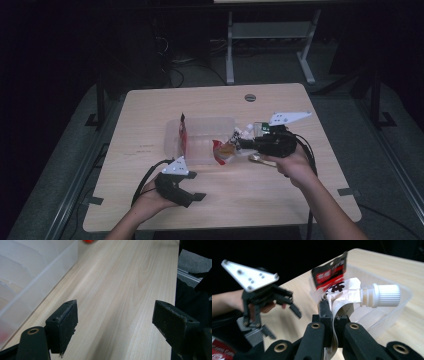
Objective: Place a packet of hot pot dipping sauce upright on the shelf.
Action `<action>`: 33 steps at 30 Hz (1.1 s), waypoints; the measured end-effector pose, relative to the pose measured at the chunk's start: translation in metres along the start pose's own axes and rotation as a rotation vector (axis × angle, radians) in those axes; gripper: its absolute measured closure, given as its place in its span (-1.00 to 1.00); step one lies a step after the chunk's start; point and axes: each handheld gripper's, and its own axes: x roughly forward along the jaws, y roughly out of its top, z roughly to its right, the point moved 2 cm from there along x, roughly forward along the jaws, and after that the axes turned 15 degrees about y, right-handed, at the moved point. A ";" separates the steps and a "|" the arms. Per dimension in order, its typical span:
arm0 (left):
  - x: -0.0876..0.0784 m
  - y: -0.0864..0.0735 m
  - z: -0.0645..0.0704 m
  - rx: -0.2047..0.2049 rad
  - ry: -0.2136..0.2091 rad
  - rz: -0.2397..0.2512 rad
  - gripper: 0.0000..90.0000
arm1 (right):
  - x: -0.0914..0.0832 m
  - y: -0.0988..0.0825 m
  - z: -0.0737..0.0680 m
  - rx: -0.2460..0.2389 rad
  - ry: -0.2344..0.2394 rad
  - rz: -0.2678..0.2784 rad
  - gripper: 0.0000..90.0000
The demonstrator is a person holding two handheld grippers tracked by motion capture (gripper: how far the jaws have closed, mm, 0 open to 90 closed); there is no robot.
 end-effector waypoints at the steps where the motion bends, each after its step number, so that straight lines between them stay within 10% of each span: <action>1: 0.000 0.000 0.000 -0.002 0.000 0.001 -0.55 | 0.000 0.003 0.002 0.002 -0.011 0.005 0.97; 13: 0.000 -0.001 0.000 -0.002 -0.002 -0.005 -0.56 | 0.003 0.024 0.027 0.021 -0.123 0.008 0.97; 33: 0.002 -0.001 0.001 0.003 -0.009 -0.017 -0.57 | 0.030 0.019 0.039 0.066 -0.157 -0.043 0.96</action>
